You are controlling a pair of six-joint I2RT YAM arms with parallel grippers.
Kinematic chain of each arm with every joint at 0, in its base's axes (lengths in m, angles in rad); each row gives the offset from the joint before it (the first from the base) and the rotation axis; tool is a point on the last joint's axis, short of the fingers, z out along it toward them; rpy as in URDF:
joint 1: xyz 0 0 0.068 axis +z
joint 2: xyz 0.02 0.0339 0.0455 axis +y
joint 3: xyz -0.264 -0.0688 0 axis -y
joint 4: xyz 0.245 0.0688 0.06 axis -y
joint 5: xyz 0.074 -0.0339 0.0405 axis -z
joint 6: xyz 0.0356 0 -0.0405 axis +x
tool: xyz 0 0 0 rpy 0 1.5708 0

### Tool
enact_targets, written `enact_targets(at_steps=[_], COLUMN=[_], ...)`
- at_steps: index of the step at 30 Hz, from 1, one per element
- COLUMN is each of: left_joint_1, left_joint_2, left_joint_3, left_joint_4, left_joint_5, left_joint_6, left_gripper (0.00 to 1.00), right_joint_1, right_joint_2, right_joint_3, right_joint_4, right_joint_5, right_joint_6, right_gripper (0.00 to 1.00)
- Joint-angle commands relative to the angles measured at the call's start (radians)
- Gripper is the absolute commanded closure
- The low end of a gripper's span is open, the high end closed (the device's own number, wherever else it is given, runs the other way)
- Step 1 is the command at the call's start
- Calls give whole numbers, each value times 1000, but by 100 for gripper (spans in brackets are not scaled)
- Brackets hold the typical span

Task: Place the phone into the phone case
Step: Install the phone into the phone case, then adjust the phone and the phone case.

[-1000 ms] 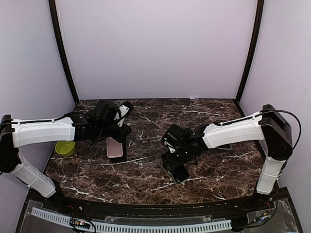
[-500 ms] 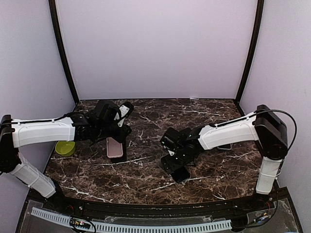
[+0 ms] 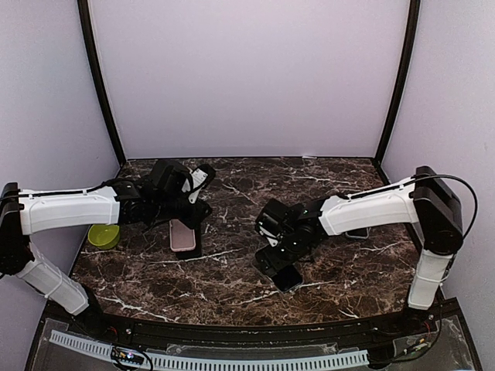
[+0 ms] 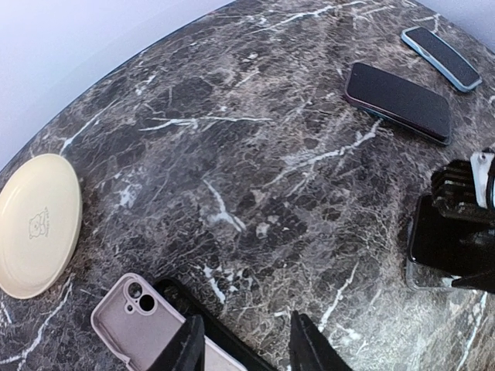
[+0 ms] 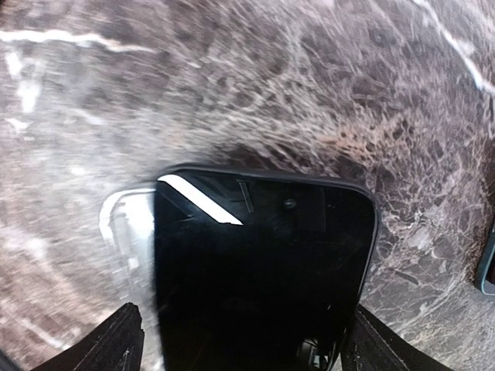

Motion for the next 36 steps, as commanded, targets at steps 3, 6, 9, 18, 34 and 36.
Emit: enact_targets(at_steps=[3, 6, 9, 18, 34, 36], left_joint_1=[-2, -30, -120, -254, -259, -259], left_joint_2=[13, 54, 130, 293, 463, 468], left_joint_3=[-22, -15, 26, 63, 68, 69], left_joint_4=[8, -13, -83, -106, 59, 75], left_joint_5=[265, 309, 275, 249, 209, 207], left_joint_6=[98, 112, 144, 58, -64, -66], left_gripper=[52, 50, 53, 68, 71, 71], right_joint_1=[-57, -92, -130, -188, -127, -119], right_joint_2=[-141, -196, -207, -65, -7, -7], right_joint_3=[-38, -68, -83, -30, -81, -88], right_joint_4=[56, 94, 116, 126, 202, 202], right_joint_5=[-125, -166, -143, -39, -98, -102], right_joint_6=[-60, -69, -67, -90, -103, -101], right_gripper=[15, 18, 23, 71, 87, 88])
